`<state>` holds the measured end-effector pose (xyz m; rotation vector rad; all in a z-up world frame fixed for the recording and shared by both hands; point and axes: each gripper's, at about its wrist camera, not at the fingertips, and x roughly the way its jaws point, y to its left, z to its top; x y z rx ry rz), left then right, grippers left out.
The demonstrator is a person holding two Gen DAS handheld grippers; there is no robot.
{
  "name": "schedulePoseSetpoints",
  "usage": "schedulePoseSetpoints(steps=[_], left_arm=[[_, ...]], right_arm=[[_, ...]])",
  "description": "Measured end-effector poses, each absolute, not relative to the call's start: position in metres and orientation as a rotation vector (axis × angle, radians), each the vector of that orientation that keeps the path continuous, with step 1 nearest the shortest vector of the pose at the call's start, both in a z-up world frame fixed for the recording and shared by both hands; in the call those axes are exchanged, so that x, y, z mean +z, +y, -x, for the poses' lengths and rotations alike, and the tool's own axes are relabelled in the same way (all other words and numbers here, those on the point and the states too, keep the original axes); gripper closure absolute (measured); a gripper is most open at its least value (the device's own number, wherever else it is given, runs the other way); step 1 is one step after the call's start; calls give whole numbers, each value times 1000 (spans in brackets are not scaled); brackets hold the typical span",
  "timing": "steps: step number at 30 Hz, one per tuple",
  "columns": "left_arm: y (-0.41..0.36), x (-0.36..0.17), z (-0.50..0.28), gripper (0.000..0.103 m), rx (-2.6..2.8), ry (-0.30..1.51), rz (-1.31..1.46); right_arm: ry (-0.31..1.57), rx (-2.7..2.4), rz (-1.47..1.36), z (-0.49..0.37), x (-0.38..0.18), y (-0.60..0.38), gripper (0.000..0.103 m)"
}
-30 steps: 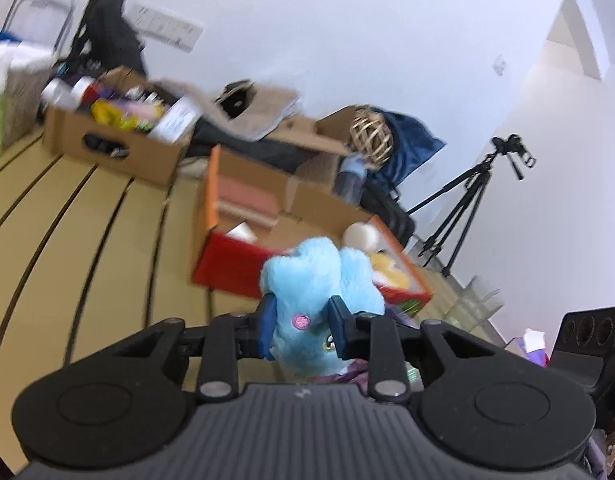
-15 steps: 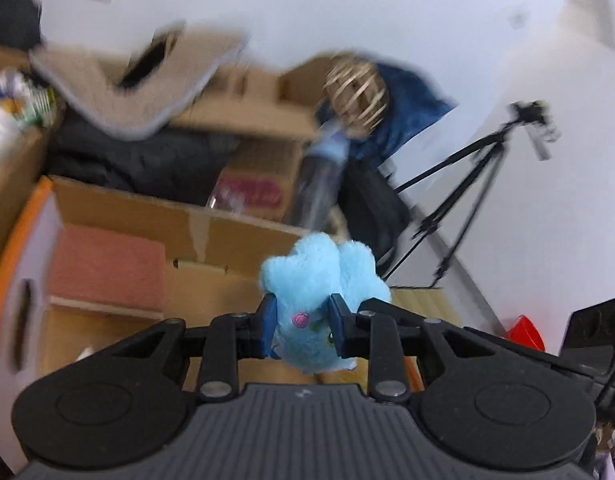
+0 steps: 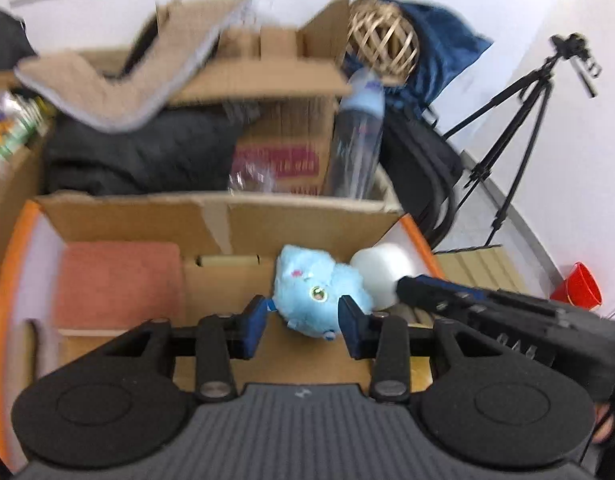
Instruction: Organize soft objects
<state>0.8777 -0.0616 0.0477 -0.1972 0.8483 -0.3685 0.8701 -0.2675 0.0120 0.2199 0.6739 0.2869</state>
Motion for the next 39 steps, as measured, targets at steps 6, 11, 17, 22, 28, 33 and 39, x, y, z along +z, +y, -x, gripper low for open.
schedulePoseSetpoints(steps=[6, 11, 17, 22, 28, 33, 39], left_arm=[[-28, 120, -794, 58, -348, 721, 131], [-1, 150, -705, 56, -285, 616, 85], [20, 140, -553, 39, -153, 376, -5], [25, 111, -434, 19, -108, 253, -21], [27, 49, -325, 9, -48, 254, -7], [22, 35, -301, 7, -108, 287, -65], [22, 27, -306, 7, -101, 318, -34]], right_arm=[[589, 298, -161, -797, 82, -280, 83], [524, 302, -101, -715, 117, -283, 78], [382, 351, 38, -589, 118, -272, 61], [254, 360, 110, -489, 89, -257, 41], [164, 358, 104, -376, 24, -244, 28], [200, 309, -6, -312, -31, -251, 24], [246, 267, 37, -298, -55, -253, 24]])
